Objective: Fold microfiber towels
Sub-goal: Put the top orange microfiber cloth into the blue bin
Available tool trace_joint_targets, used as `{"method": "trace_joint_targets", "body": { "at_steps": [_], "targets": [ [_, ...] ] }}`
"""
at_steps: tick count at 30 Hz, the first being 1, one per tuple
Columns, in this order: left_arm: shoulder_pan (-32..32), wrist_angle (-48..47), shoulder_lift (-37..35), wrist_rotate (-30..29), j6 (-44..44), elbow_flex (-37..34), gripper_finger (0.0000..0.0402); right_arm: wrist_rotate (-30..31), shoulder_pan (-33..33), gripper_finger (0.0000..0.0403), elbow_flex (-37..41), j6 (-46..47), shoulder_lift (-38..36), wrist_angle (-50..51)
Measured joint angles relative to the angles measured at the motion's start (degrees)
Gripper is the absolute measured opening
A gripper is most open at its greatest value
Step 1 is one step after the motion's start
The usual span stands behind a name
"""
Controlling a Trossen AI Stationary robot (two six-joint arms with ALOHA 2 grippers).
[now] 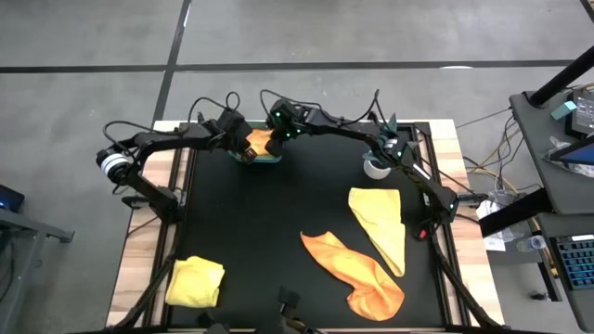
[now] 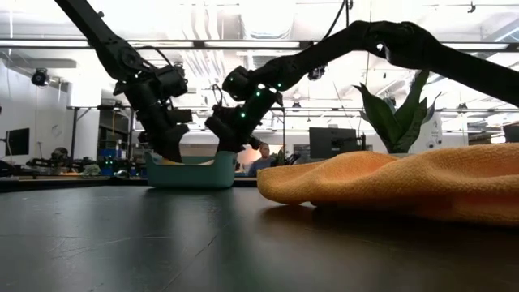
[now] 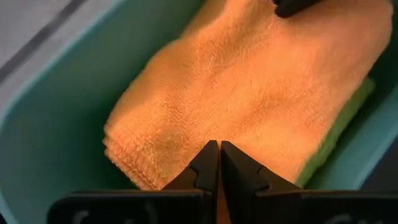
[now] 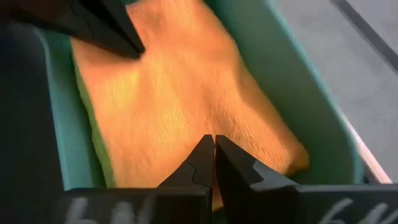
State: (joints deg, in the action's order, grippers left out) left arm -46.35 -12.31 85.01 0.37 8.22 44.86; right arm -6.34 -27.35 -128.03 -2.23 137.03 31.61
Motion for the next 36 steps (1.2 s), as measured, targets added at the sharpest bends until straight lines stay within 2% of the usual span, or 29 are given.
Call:
{"method": "trace_joint_targets", "body": {
  "at_steps": [5, 14, 22, 27, 30, 36],
  "targets": [
    [0.0, -3.4, 0.0, 0.0, 1.2, 0.0, 0.0003, 0.5, 0.2, 0.0008, 0.0, -0.4, -0.2, 1.2],
    [0.0, -3.2, -0.9, -0.1, 1.2, 1.1, 0.0003, 0.7, 0.8, 0.0008, -4.3, -0.9, -0.4, 5.9],
    [0.3, -5.4, -7.4, -0.2, 3.9, 0.9, 0.0003, -0.1, 3.3, 0.0008, -6.5, -6.5, -0.4, 6.3],
    [0.4, -6.6, -8.9, 3.5, 4.7, -1.3, 0.0003, -0.1, 4.3, 0.0008, -6.4, -8.4, 0.8, 6.1],
    [0.7, -3.6, -8.5, 5.4, 4.7, -3.0, 0.0003, 0.1, 4.4, 0.0008, -5.7, -8.5, 0.9, 6.0],
    [0.7, -2.6, -6.4, 5.6, 4.6, -4.1, 0.0003, 0.4, 4.2, 0.0008, -5.0, -9.0, 0.9, 5.7]
  ]
}}
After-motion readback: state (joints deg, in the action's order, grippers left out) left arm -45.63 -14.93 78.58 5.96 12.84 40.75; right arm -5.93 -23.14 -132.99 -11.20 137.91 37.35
